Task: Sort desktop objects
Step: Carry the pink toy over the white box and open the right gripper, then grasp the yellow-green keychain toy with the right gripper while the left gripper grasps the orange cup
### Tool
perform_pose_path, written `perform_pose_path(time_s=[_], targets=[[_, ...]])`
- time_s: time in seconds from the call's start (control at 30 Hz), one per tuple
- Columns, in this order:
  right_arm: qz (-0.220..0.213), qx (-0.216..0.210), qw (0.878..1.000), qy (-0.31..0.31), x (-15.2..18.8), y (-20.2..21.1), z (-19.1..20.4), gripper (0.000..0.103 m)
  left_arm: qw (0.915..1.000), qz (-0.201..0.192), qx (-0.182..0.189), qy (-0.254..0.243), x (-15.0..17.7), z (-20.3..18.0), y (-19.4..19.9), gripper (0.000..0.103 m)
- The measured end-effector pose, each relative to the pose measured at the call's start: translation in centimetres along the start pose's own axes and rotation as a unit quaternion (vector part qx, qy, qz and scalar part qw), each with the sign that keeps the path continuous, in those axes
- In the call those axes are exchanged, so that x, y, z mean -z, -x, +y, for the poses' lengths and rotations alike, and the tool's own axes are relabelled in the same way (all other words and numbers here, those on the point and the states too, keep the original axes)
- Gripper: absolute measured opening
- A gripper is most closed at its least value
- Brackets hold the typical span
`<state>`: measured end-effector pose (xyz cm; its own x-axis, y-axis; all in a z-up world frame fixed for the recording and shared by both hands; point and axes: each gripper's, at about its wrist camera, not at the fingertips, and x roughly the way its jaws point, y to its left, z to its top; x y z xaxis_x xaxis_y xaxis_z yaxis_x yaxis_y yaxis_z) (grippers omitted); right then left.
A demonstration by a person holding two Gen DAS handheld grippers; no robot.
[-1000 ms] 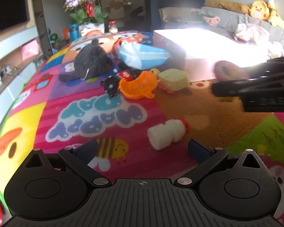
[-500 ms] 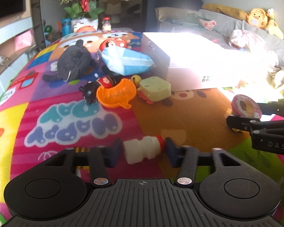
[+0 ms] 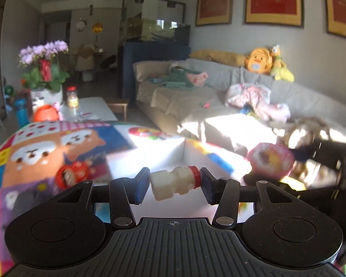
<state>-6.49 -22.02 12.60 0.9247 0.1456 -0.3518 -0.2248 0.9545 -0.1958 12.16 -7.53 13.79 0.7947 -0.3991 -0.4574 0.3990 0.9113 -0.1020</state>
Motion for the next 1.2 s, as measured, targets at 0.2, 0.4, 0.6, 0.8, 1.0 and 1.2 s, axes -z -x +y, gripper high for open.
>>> perform_pose_path(time_s=[0.2,0.4,0.6,0.8,1.0,1.2], targets=[[-0.005,0.016,1.000,-0.006,-0.6,-4.4,0.8,0.074,0.9976,-0.016,-0.035,0.058,-1.6,5.3,0.0,0.092],[0.013,-0.076,0.995,0.067,3.0,-1.9,6.6,0.075,0.9840,-0.006,-0.171,0.051,6.3,9.4,3.7,0.095],[0.074,-0.145,0.985,0.060,3.6,-4.8,11.2,0.075,0.9693,0.007,-0.200,0.143,11.8,12.6,6.7,0.095],[0.135,-0.140,0.980,0.040,4.6,-9.1,14.1,0.057,0.9669,0.023,-0.190,0.169,13.9,12.9,7.7,0.095],[0.124,-0.144,0.981,0.042,4.4,-7.2,13.2,0.039,0.9752,0.035,-0.170,0.137,14.6,11.6,7.3,0.096],[0.101,-0.122,0.987,0.029,2.7,-1.5,7.7,0.039,0.9841,0.045,-0.136,0.105,14.7,9.2,6.1,0.096]])
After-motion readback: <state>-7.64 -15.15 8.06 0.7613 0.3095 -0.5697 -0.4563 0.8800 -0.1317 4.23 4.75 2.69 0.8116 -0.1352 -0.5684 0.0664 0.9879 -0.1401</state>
